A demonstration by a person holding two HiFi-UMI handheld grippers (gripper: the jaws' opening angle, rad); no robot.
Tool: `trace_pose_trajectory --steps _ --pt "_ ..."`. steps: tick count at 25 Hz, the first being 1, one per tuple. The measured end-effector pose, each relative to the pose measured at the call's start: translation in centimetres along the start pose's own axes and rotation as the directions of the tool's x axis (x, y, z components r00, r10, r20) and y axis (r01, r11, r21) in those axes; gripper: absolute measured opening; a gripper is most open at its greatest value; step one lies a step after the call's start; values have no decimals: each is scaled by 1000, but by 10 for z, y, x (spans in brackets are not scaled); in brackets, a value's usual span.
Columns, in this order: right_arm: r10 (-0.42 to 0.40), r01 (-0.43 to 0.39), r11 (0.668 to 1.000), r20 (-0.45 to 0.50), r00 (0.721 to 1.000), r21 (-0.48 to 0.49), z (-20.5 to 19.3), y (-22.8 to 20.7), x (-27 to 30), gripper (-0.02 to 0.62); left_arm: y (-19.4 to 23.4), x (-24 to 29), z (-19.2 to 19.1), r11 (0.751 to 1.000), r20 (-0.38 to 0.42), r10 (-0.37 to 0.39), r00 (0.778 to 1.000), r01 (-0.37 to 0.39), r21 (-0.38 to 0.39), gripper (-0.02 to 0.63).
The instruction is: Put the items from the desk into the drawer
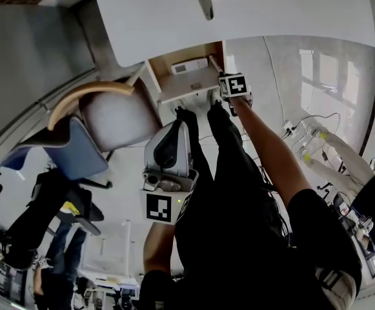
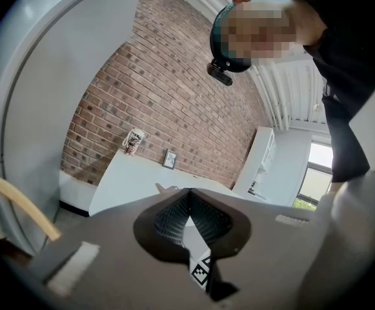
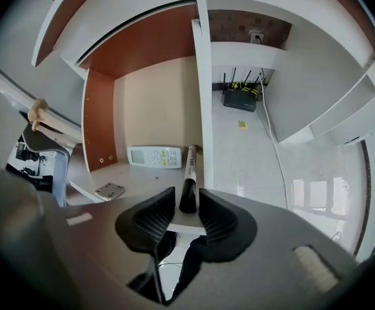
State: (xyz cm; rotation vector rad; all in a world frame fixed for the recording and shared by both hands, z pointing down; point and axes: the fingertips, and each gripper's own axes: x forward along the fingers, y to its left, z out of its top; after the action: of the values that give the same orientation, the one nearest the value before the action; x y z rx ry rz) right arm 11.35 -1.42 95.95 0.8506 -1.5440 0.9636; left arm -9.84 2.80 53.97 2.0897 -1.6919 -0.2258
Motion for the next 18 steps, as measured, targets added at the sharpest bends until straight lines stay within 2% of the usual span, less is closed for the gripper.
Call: trace_pose_trajectory --steps 2,11,15,18 --pt "0 0 1000 5 1000 5 2 0 -2 143 -3 0 0 1000 3 0 1000 0 0 14" --pt "17 -15 999 62 998 -35 17 2 -36 138 -22 -4 13 1000 37 0 999 0 12 14" --pt "49 -45 998 101 994 -41 10 7 -73 39 -46 -14 28 1000 36 0 999 0 14 14" --pt "90 -81 995 185 979 -56 34 15 -102 5 -57 -12 44 998 64 -16 998 13 55 14"
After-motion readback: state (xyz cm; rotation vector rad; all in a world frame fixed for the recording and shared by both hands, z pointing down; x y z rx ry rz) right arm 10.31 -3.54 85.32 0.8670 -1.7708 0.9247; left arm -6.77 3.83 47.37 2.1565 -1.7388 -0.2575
